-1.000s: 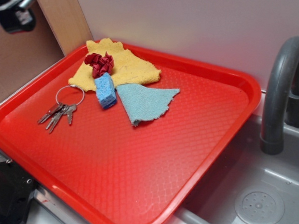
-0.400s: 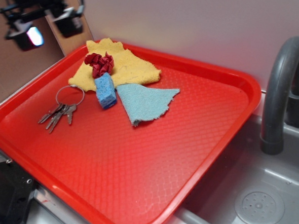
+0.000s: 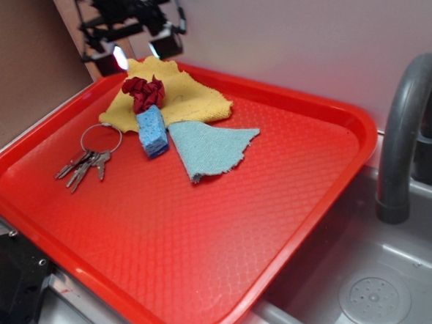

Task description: Grab the red paper.

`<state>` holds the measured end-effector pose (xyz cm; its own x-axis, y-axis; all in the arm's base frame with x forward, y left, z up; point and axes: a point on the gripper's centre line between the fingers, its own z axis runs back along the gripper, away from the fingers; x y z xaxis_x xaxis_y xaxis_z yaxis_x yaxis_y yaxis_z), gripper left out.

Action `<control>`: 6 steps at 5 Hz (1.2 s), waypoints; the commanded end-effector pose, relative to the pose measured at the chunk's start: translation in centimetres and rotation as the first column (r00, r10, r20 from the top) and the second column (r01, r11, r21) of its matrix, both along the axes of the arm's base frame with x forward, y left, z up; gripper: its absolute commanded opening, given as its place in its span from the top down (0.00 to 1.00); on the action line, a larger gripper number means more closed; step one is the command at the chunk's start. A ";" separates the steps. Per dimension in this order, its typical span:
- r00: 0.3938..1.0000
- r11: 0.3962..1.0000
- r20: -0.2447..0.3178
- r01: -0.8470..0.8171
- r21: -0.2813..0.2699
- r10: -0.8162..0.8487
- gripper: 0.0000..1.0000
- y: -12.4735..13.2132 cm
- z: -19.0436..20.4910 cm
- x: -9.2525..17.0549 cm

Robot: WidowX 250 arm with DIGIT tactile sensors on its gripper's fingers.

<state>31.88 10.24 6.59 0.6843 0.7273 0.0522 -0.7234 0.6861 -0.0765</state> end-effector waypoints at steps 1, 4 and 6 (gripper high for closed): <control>0.991 0.986 -0.046 0.132 0.104 -0.127 0.00 -3.4 -2.5 -0.6; 0.983 0.979 -0.118 0.155 0.134 -0.139 1.00 -2.6 -2.5 -2.1; 0.999 0.986 0.001 0.041 0.161 -0.041 1.00 -5.3 7.4 -7.8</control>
<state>24.45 4.27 12.76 0.7413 0.6624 0.1082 -0.6702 0.7393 0.0653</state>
